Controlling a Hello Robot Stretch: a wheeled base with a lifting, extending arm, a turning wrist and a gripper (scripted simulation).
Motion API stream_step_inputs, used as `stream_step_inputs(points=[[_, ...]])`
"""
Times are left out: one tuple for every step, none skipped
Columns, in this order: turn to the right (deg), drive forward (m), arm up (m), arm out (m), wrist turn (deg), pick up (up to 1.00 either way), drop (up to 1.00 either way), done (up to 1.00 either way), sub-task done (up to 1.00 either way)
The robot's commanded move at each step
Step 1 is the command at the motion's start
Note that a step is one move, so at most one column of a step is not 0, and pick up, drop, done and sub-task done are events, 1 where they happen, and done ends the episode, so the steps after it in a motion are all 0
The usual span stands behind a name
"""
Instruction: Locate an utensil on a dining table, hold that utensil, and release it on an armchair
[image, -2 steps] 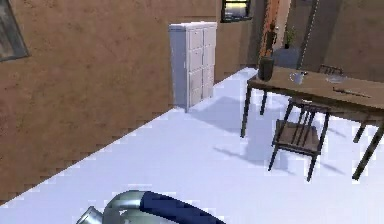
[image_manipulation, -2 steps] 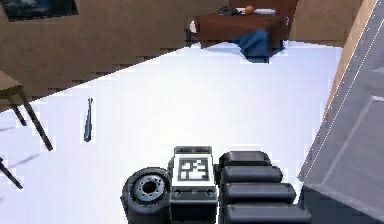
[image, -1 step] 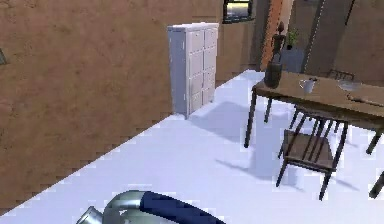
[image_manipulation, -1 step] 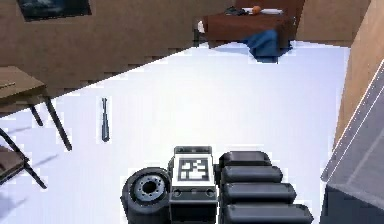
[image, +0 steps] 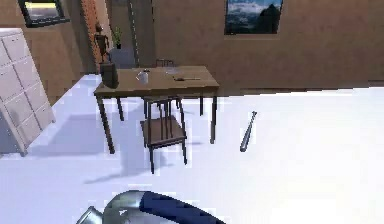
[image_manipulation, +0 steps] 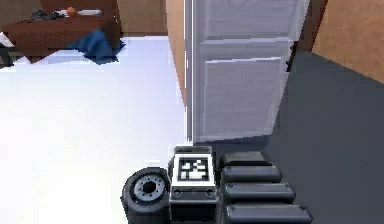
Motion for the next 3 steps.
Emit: stream_step_inputs(points=[[36.0,0.0,0.0,0.0,0.0,0.0,0.0,0.0,0.0],[0.0,0.05,0.0,0.0,0.0,0.0,0.0,0.0,0.0],[-45.0,0.0,0.0,0.0,0.0,0.0,0.0,0.0,0.0]])
